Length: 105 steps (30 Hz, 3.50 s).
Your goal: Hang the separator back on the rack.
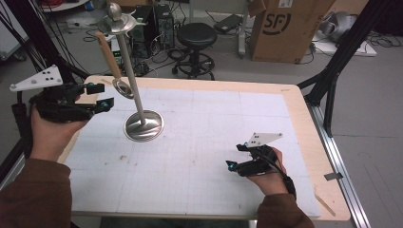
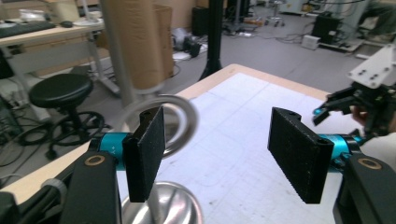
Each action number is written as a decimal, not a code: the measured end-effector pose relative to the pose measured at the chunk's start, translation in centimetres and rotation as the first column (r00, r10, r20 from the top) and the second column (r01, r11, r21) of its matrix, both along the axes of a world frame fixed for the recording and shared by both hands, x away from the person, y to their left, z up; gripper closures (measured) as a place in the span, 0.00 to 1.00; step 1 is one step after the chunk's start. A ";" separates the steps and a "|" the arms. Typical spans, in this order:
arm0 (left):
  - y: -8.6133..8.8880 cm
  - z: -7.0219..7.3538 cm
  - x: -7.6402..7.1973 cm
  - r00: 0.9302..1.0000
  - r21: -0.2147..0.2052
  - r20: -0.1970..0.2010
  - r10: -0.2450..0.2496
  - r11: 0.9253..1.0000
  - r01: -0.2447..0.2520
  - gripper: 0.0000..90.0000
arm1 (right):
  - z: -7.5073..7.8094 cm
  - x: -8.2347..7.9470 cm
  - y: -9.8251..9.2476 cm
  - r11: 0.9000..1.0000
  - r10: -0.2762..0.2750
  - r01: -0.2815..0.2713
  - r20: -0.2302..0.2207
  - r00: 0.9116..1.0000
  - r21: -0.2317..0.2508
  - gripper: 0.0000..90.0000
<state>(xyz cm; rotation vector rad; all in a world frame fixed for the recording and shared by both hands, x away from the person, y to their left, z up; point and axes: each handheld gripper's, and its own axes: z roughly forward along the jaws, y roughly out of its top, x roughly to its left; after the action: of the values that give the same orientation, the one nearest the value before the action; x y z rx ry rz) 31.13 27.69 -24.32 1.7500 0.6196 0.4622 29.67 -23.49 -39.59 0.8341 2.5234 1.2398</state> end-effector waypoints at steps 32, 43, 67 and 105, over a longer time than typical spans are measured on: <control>-4.6 -5.6 -1.1 0.985 0.031 -0.077 -0.155 0.987 0.158 0.25 | 0.0 0.0 -0.4 1.000 -0.002 0.002 -0.001 1.000 0.012 0.28; -5.2 -7.9 -1.1 0.978 0.035 -0.121 -0.171 0.984 0.176 0.21 | -0.1 0.0 -0.4 1.000 -0.008 0.008 -0.009 1.000 0.012 0.28; -5.3 -12.3 -1.0 0.967 0.084 -0.204 -0.151 0.982 0.172 0.17 | -0.3 0.2 -0.4 1.000 -0.004 0.005 -0.013 1.000 0.009 0.28; -5.9 -13.9 -0.8 0.956 0.115 -0.251 -0.152 0.976 0.185 0.08 | -0.6 0.3 -0.3 1.000 -0.001 0.002 -0.025 1.000 0.004 0.28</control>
<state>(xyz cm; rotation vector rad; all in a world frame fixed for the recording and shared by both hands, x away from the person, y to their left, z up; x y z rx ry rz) 30.35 21.82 -38.25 1.9899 0.6127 0.1769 30.02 -23.77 -40.23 0.8579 2.5403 1.2424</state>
